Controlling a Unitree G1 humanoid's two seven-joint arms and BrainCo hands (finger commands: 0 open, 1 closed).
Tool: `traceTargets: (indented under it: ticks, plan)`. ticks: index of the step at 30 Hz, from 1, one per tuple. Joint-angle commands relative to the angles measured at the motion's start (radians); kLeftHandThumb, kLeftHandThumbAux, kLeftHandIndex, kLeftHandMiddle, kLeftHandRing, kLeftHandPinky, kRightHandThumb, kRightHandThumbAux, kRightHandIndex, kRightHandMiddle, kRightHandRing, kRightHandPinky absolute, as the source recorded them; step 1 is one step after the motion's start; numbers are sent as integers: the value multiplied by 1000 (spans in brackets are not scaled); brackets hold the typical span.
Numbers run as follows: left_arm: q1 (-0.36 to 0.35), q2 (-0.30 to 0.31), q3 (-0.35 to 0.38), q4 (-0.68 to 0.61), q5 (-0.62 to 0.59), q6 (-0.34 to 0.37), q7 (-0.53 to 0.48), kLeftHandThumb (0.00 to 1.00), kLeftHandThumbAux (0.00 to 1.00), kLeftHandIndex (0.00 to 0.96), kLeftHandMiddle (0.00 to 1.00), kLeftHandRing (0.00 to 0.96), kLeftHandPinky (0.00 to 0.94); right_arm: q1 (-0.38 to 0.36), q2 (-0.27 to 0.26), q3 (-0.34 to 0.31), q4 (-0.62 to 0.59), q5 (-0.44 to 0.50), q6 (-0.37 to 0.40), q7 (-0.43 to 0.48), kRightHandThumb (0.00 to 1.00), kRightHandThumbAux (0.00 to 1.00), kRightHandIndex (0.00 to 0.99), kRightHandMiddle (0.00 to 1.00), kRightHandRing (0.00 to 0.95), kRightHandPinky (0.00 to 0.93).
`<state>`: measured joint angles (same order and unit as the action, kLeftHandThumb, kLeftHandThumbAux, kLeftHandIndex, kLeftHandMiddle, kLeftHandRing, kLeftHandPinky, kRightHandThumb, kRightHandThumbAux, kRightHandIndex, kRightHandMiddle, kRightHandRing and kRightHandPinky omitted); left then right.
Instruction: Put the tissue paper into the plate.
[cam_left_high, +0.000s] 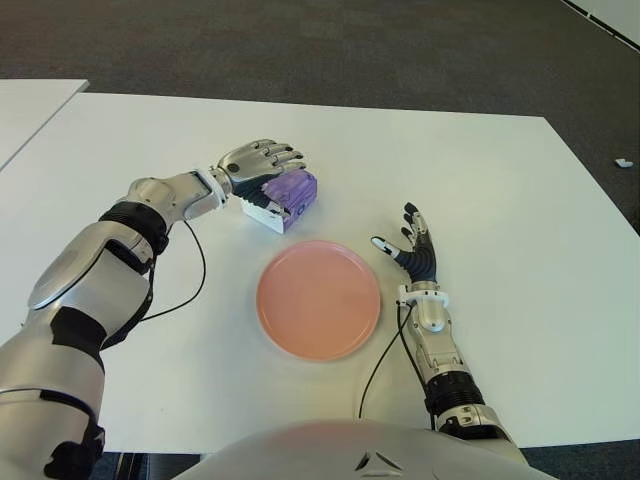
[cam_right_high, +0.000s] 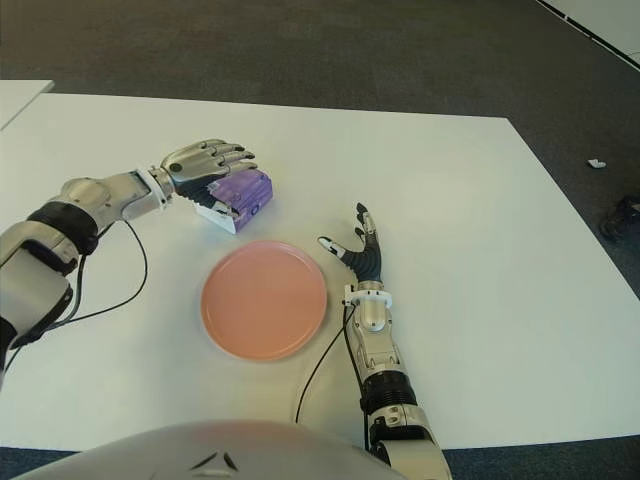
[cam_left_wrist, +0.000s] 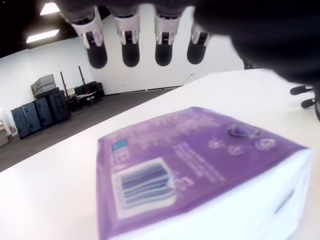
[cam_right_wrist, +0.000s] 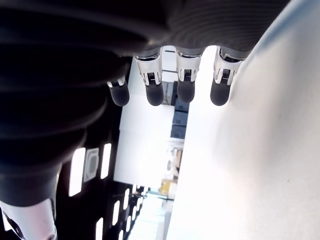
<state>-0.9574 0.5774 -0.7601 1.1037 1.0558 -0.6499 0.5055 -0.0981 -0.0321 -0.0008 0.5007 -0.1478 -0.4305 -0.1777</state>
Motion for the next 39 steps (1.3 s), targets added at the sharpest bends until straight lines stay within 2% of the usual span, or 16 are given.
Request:
traceTargets:
  ticks: [1,10,19,30,39]
  plan:
    - [-23,-2,-18,32,20,5,21,235,209,0,0,0,0,76,13,5,67,10,51,13,5,724,0,0,0,0]
    - [-51,5,-38,60,34,21,39,258,198,0,0,0,0,78,12,4,63,15,53,20,3,734,0,0,0,0]
    - [-74,15,-62,74,36,34,16,255,194,0,0,0,0,82,11,8,57,17,54,29,4,724,0,0,0,0]
    - [-81,44,-54,69,16,1,-59,251,181,0,0,0,0,92,10,9,41,16,59,37,4,711,0,0,0,0]
    - [-81,56,-44,65,7,-8,-82,283,168,0,0,0,0,97,9,9,32,22,62,50,0,710,0,0,0,0]
